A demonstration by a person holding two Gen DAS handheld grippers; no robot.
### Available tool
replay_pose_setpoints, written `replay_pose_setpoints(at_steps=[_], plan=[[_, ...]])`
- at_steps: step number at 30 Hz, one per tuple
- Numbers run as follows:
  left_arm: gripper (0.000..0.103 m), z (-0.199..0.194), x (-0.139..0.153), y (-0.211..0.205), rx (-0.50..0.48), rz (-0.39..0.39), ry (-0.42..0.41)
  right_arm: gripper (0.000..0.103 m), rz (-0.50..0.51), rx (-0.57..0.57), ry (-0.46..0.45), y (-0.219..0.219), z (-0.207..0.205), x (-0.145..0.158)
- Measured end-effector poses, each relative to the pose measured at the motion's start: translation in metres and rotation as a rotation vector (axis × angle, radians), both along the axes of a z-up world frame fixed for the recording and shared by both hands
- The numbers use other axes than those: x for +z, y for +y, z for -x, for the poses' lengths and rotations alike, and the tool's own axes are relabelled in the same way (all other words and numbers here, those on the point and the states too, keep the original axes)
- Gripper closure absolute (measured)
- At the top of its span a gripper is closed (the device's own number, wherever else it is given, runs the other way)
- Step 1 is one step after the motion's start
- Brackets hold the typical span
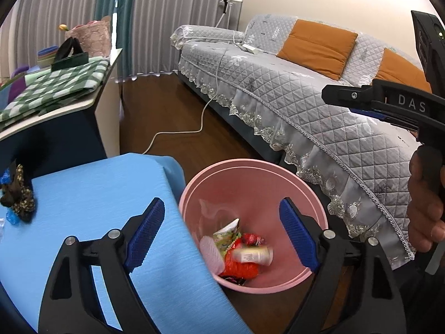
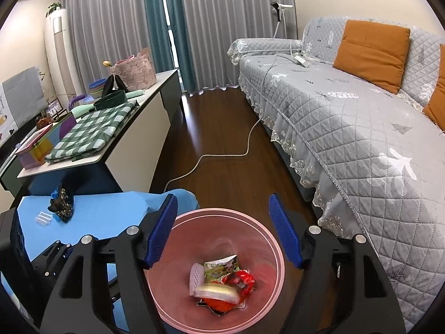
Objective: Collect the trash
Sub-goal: 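Move both open tools back over the table toward the clear straws and blue bag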
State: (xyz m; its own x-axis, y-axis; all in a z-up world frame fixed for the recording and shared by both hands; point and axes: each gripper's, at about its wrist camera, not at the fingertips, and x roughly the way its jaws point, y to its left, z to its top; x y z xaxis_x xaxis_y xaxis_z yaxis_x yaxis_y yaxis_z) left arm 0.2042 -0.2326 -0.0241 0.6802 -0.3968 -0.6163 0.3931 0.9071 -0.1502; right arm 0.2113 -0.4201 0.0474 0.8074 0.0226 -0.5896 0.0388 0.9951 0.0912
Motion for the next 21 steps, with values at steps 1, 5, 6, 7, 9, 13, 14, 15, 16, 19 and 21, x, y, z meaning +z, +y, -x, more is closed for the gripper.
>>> replay_pose_setpoints(at_steps=[1,5,6,7,9,13,14,15,16,19,21], plan=[[0.021,0.003,0.001,0.004,0.004,0.0,0.0,0.035,0.003,0.0,-0.005,0.002,0.0,0.001],[0.021,0.013,0.007,0.018,0.015,-0.009,-0.012,0.035,0.006,0.007,-0.015,0.009,0.001,0.003],[0.021,0.017,0.009,0.025,0.024,-0.01,-0.016,0.035,0.007,0.009,-0.02,0.011,0.002,0.004],[0.021,0.019,0.011,0.03,0.03,-0.01,-0.017,0.035,0.005,0.011,-0.025,0.014,0.002,0.005],[0.021,0.025,0.014,0.043,0.049,-0.009,-0.021,0.035,0.001,0.021,-0.039,0.022,0.005,0.007],[0.021,0.038,0.022,0.078,0.104,-0.003,-0.031,0.035,-0.001,0.043,-0.072,0.039,0.012,0.014],[0.021,0.041,0.024,0.087,0.118,-0.002,-0.034,0.035,-0.002,0.051,-0.08,0.044,0.014,0.015],[0.022,0.045,0.026,0.098,0.137,0.003,-0.038,0.035,-0.002,0.061,-0.09,0.05,0.017,0.017],[0.022,0.048,0.027,0.108,0.153,0.008,-0.04,0.035,-0.001,0.071,-0.099,0.057,0.02,0.019],[0.023,0.055,0.027,0.134,0.2,0.026,-0.043,0.035,0.0,0.097,-0.114,0.075,0.027,0.021],[0.024,0.059,0.025,0.148,0.226,0.033,-0.043,0.035,0.005,0.121,-0.124,0.09,0.034,0.022]])
